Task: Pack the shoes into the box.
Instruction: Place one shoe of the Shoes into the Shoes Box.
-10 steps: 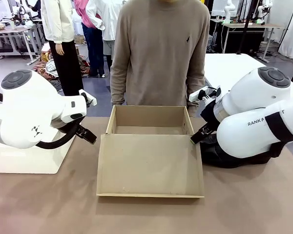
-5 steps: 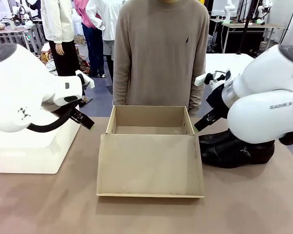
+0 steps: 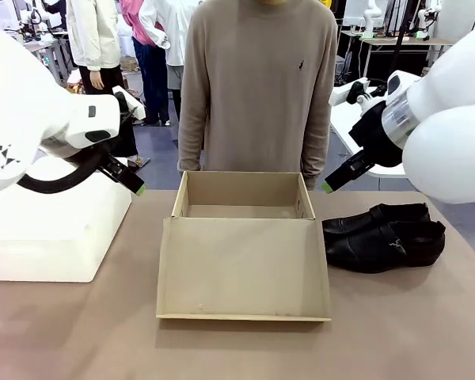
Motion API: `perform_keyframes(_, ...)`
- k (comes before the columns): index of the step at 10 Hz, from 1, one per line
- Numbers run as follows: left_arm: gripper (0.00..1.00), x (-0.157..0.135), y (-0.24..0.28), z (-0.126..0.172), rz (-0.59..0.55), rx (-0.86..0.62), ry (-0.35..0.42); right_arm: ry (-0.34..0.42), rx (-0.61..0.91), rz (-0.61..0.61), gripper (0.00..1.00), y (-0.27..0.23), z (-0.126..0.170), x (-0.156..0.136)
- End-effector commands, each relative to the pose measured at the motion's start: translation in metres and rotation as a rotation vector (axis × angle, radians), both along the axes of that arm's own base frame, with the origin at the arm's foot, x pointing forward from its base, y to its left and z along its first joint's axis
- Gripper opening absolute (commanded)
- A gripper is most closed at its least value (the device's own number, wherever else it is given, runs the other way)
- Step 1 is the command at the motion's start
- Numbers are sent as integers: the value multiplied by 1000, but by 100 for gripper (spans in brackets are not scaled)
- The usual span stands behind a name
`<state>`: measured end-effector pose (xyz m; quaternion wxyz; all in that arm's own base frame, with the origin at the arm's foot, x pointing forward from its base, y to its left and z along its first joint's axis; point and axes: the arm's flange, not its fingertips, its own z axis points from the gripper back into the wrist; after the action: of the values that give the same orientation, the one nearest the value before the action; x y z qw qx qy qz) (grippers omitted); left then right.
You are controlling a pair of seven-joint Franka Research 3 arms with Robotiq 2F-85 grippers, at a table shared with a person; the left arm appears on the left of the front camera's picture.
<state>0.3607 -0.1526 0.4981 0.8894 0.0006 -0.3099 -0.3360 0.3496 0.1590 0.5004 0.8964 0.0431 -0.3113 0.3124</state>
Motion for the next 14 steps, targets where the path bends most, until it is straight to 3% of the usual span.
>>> perform_keyframes(1, 100, 6, 11, 8, -41, 17, 0, 7, 51, 77, 100, -11, 1, 3)
perform_keyframes(3, 100, 8, 24, 29, -158, -7, -31, -24, 93, 151, 100, -27, 20, -3)
perform_keyframes(9, 100, 21, 63, 58, -586, -122, -28, -29, 153, 472, 100, -47, 60, -14)
perform_keyframes(14, 100, 29, 66, 79, -714, -200, -59, -47, 263, 586, 100, -64, 70, -6)
